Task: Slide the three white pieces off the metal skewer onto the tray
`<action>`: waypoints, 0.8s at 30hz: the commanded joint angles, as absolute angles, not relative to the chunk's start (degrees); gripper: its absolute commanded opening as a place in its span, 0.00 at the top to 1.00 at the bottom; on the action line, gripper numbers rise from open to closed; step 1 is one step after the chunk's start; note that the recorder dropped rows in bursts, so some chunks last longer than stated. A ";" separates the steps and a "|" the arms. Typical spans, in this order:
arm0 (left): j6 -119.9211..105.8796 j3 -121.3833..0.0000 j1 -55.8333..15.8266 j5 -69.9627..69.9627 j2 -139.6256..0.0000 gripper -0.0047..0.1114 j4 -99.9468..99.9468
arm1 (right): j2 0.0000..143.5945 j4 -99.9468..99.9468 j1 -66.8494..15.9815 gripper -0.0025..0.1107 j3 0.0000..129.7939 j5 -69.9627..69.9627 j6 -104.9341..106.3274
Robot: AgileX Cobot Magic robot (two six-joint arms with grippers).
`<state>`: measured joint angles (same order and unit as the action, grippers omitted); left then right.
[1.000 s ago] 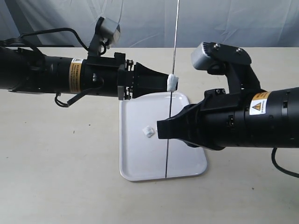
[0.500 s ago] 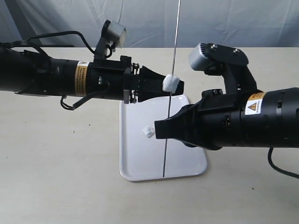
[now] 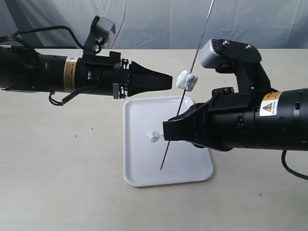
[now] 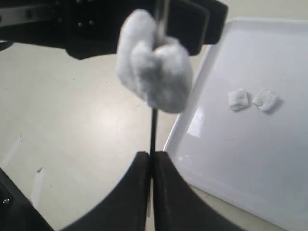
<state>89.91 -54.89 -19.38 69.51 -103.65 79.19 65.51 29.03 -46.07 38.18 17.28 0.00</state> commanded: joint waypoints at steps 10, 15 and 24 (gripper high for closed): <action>97.86 -55.29 -17.29 69.96 -99.92 0.55 83.45 | 66.26 23.74 -43.99 0.98 38.57 19.79 -2.29; 98.56 -55.29 -18.77 69.96 -96.55 0.56 84.65 | 68.05 23.49 -43.44 0.98 38.57 19.43 -2.29; 95.32 -55.29 -23.60 69.96 -96.66 0.57 84.14 | 68.85 25.14 -43.44 0.98 38.57 19.20 -2.29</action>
